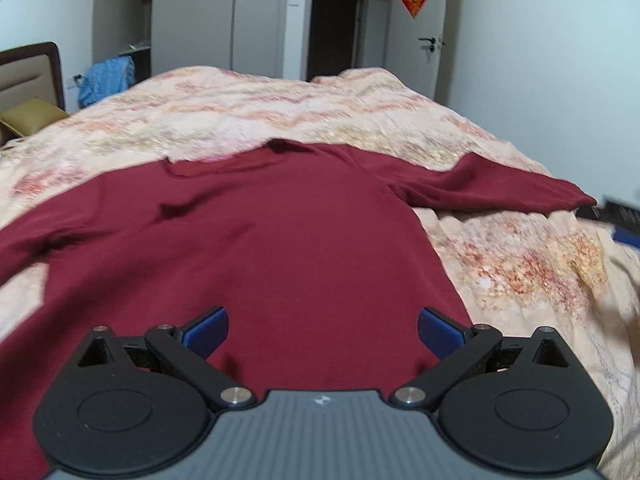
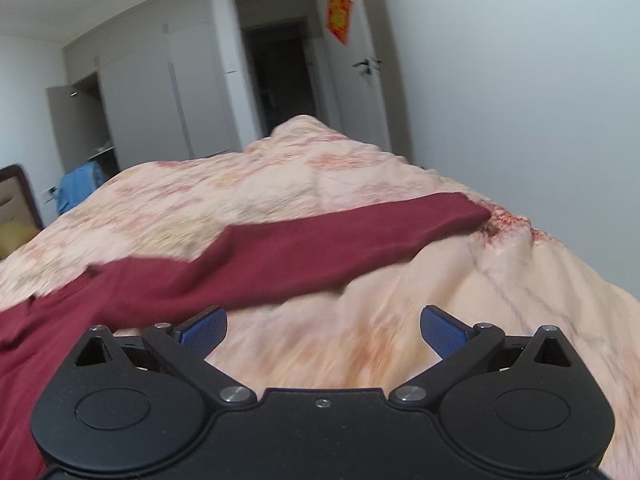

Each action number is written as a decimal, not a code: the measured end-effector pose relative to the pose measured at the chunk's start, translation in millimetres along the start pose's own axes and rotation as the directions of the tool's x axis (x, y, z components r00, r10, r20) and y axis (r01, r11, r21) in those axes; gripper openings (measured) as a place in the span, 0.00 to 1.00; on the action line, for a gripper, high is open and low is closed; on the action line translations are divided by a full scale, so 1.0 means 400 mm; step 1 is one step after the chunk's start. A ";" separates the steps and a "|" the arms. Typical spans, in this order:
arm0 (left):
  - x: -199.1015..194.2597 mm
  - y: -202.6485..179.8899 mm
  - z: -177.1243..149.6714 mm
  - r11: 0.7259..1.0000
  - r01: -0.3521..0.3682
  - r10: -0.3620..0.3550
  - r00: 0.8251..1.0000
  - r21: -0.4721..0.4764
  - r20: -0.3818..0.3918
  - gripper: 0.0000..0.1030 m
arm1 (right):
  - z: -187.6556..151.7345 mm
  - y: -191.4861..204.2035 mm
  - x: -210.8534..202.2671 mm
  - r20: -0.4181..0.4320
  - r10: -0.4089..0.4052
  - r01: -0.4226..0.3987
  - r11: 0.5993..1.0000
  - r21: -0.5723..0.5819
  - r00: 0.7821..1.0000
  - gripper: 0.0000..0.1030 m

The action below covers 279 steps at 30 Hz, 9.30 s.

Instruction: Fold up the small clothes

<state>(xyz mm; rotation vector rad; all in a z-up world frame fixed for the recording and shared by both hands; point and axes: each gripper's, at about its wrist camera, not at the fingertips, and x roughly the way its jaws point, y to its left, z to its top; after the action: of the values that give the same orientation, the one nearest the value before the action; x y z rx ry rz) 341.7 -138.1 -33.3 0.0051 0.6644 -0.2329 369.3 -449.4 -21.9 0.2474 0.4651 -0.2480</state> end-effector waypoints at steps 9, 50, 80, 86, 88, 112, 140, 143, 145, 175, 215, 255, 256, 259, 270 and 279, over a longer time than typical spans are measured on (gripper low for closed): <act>0.047 -0.010 -0.001 1.000 0.013 -0.012 0.999 0.014 -0.048 1.00 | 0.095 -0.122 0.235 -0.017 -0.144 0.145 0.980 0.137 0.989 0.98; -0.256 0.550 0.083 0.948 -0.161 0.185 0.981 -0.274 0.065 1.00 | 0.193 0.933 0.065 0.068 0.492 -0.367 0.727 -0.581 0.868 0.04; -0.001 0.535 0.161 0.948 -0.181 0.215 0.971 -0.261 0.109 1.00 | -0.063 0.744 0.127 -0.155 0.417 -0.436 0.754 -0.491 0.896 0.99; 0.153 0.493 0.188 0.946 -0.190 0.229 0.965 -0.263 0.125 1.00 | -0.025 0.555 0.239 -0.097 0.223 -0.243 0.915 -0.323 0.970 0.99; 0.192 0.498 0.177 0.937 -0.228 0.263 0.960 -0.264 0.101 1.00 | -0.023 0.521 0.277 -0.117 0.211 -0.235 0.934 -0.270 0.970 0.99; 0.253 0.488 0.109 0.925 -0.310 0.333 0.940 -0.220 0.075 1.00 | -0.006 0.435 0.282 -0.028 0.182 -0.184 0.967 -0.176 0.983 0.54; 0.252 0.486 0.103 0.925 -0.317 0.340 0.937 -0.212 0.082 1.00 | -0.152 0.448 0.160 0.013 0.160 -0.146 0.925 -0.351 0.987 0.06; 0.252 0.486 0.103 0.925 -0.316 0.339 0.937 -0.212 0.082 1.00 | -0.148 0.444 0.163 -0.004 0.167 -0.159 0.928 -0.337 0.986 0.15; 0.250 0.487 0.104 0.925 -0.312 0.336 0.938 -0.215 0.083 1.00 | -0.145 0.437 0.151 -0.011 0.177 -0.172 0.933 -0.317 0.984 0.30; -0.381 0.581 -0.294 0.886 -0.180 0.182 0.983 -0.427 -0.035 1.00 | -0.461 0.400 -0.475 -0.112 0.271 -0.289 0.935 -0.206 0.956 0.74; -0.560 0.451 -0.371 0.799 0.033 0.021 0.996 -0.600 0.082 0.05 | -0.325 0.246 -0.717 0.051 0.341 -0.327 0.928 -0.176 0.939 0.05; -0.431 0.911 -0.245 0.568 -0.066 0.341 0.926 -0.820 0.161 1.00 | -0.416 0.461 -0.469 -0.095 0.333 -0.346 0.889 -0.299 0.938 0.99; -0.421 0.933 -0.242 0.541 -0.035 0.342 0.922 -0.840 0.182 1.00 | -0.416 0.473 -0.460 -0.099 0.336 -0.349 0.886 -0.305 0.937 0.99; -0.407 0.986 -0.251 0.450 0.030 0.358 0.909 -0.893 0.211 1.00 | -0.415 0.504 -0.435 -0.113 0.345 -0.362 0.876 -0.319 0.932 0.99; -0.390 1.097 -0.159 0.421 -0.215 0.614 0.783 -0.881 0.102 0.07 | -0.426 0.558 -0.391 -0.112 0.389 -0.404 0.859 -0.315 0.915 0.99; -0.459 0.947 0.079 0.713 -0.355 0.637 0.689 -0.605 0.346 0.06 | -0.415 0.547 -0.380 -0.099 0.413 -0.424 0.859 -0.289 0.905 0.99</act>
<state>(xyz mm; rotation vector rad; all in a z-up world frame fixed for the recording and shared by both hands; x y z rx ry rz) 302.8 267.6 77.6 -0.3598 0.1128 0.4983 233.4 -168.6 -55.4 0.0452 0.4642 0.2577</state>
